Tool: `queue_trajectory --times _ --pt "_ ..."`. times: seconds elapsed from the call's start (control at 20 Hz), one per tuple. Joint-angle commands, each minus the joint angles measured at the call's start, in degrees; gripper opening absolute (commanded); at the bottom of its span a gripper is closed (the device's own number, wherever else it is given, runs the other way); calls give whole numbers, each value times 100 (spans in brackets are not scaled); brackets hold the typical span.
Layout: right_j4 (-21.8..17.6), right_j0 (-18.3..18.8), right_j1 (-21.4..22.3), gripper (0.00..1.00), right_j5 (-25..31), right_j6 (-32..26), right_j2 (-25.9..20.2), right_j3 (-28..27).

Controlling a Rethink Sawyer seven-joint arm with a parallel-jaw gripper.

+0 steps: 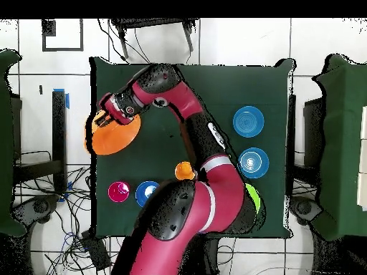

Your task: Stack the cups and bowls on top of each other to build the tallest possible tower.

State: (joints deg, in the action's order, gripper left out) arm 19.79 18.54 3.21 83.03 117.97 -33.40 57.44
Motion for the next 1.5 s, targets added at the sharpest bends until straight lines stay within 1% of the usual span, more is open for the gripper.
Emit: queue_trajectory --times 0.05,0.1,0.15,0.2,0.3,0.4,0.6,0.75,0.8,0.9,1.05,1.3,1.45,1.5 --pt "-537 -315 -600 0 1391 2127 1050 -1017" --pt "-526 -335 -499 0 1451 2278 1140 -887" --pt "-521 -371 -453 0 1641 2474 1225 -869" --pt "-457 -387 -380 0 1706 2608 1254 -766" --pt "-445 -432 -326 0 1866 2811 1344 -745" --pt "-326 -443 -265 0 2028 3031 1368 -635" --pt "-267 -457 -228 0 2112 3078 1345 -606" --pt "-268 -460 -342 0 2252 3074 1282 -762" --pt "-233 -442 -261 0 2290 3056 1253 -638" --pt "-174 -410 -244 0 2405 3028 1177 -592" --pt "-172 -412 -292 0 2468 2920 1123 -652" --pt "4 -420 -36 0 2210 2877 1121 -172" --pt "182 -400 218 0 2089 2873 1087 290" --pt "218 -397 230 0 2046 2851 1072 369"
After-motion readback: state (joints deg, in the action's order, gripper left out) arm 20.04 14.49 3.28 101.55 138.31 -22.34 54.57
